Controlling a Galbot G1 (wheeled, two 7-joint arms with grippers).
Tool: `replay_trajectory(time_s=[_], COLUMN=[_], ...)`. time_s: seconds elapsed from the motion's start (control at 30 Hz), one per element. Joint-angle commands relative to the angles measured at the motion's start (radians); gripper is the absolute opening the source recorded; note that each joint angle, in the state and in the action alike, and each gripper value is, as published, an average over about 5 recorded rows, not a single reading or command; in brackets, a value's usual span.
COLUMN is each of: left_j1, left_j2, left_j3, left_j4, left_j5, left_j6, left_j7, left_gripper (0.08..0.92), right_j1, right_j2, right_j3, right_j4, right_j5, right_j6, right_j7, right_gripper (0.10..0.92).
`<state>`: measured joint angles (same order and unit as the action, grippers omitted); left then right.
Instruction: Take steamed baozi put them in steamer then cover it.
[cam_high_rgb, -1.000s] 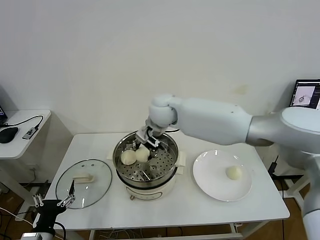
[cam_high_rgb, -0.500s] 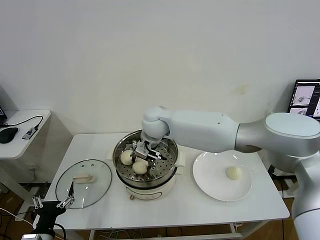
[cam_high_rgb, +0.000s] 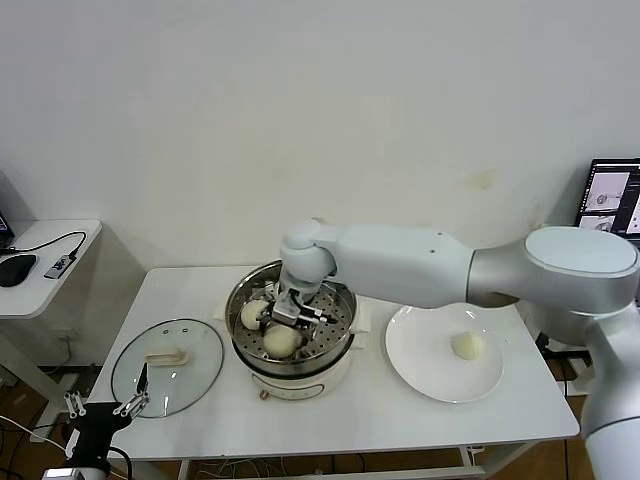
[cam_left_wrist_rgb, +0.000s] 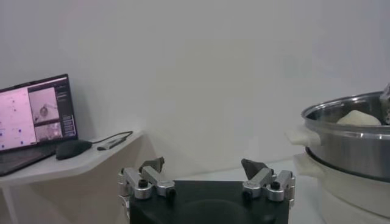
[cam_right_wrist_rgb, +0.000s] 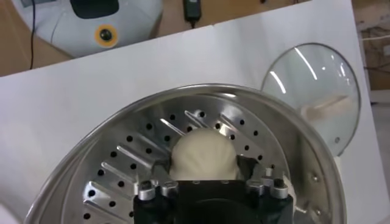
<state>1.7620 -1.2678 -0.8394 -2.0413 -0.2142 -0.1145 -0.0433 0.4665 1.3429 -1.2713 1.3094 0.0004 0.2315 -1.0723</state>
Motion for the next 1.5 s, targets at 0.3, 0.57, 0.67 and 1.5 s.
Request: replay_trajectory(time_s=[0.3, 0.57, 0.67, 1.5], left_j1=[0.001, -0.010, -0.018, -0.030], left_j2=[0.022, 0.042, 0.050, 0.066], left_j3=[-0.013, -0.006, 0.005, 0.032], left_j4=[-0.004, 0.001, 0.007, 0.022], left_j5=[-0.007, -0.012, -0.011, 0.001], left_j6=[0.006, 0.011, 0.012, 0.019], left_j7=[0.001, 0.001, 0.002, 0.002], left_gripper=[0.823, 0.823, 0.823, 0.823], right_j1=[0.117, 0.092, 0.056, -0.561], right_j2=[-0.277, -0.569, -0.678, -0.742], right_j3=[0.084, 0.112, 0.124, 0.583], right_j4=[0.119, 0.208, 0.242, -0.022], right_j5=[0.127, 0.144, 0.119, -0.177], right_j6=[-0.452, -0.640, -0.647, -0.546], right_j7=[-0.044, -0.011, -0.011, -0.003], right_gripper=[0.823, 0.823, 0.823, 0.823])
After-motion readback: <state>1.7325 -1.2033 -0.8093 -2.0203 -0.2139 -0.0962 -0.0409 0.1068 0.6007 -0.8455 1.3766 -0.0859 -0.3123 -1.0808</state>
